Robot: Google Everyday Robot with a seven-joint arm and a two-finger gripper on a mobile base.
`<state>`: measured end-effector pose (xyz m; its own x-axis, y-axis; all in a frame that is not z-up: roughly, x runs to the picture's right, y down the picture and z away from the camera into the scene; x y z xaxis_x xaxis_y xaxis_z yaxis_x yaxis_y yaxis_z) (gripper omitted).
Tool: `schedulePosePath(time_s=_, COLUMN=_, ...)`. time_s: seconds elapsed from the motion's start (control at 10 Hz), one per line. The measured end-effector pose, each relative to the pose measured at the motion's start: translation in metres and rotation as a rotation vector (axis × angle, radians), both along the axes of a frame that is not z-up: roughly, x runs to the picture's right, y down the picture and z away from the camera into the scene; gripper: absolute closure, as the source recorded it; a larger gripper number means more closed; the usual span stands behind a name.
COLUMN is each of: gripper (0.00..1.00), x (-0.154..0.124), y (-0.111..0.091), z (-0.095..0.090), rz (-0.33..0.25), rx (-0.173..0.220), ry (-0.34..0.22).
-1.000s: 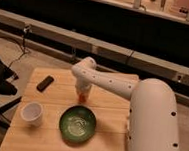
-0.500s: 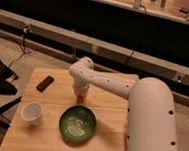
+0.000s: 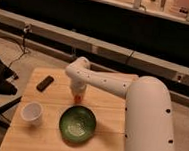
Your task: Drag the pepper across the table
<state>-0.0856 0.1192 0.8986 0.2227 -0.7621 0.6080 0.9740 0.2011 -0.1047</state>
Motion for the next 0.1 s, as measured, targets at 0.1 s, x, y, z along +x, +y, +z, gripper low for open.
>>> schedulePosePath(time_s=0.1, gripper=0.86, x=0.0019, y=-0.0001, z=0.0005, rz=-0.004, rx=0.003, ry=0.003)
